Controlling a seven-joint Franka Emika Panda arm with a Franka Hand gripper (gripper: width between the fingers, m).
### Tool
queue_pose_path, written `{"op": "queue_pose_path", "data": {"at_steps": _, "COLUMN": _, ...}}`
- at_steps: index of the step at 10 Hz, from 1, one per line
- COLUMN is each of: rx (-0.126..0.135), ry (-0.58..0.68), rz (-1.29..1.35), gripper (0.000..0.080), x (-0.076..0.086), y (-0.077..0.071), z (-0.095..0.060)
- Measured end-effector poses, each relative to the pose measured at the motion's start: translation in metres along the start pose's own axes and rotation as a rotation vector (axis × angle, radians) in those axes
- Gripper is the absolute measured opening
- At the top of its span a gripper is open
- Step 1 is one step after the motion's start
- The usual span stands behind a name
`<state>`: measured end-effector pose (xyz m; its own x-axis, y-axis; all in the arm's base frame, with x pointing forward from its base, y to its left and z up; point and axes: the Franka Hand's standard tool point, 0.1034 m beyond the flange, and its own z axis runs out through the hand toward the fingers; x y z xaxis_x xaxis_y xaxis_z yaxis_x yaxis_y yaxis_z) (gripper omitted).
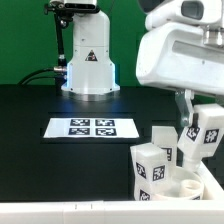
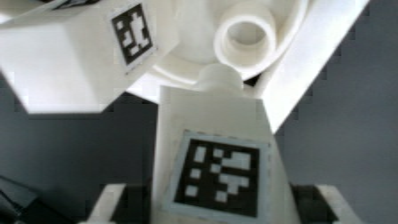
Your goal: Assemble stool
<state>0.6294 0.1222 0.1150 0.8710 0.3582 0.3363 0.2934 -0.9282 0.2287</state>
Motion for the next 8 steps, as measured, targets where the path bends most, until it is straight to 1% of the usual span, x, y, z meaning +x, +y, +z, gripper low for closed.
{"op": "queue_pose_path", "data": {"at_steps": 1, "rx": -0.001, "ry": -0.005, "rz": -0.004, "gripper": 0.0321, "x": -0.002, "y": 0.002, "z": 0.003}}
{"op": "queue_pose_path", "data": {"at_steps": 3, "rx": 0.001, "ry": -0.007, "rz": -0.008, "gripper": 0.0321, "x": -0.008, "y": -0.005, "z": 0.015}}
{"op": "queue_pose_path", "data": {"at_steps": 4, "rx": -0.001, "ry": -0.012, "rz": -0.007, "gripper": 0.0321, "x": -0.01, "y": -0.005, "z": 0.018}}
{"op": "queue_pose_path", "data": {"at_steps": 6, "rx": -0.002, "ry": -0.017, "rz": -0.01, "gripper": 0.0321, "x": -0.011, "y": -0.006, "z": 0.022}}
{"op": "queue_pose_path", "data": {"at_steps": 8, "rx": 0.001, "ry": -0.015, "rz": -0.014, "gripper": 0.0321, "x": -0.009, "y": -0.012, "z": 0.022}}
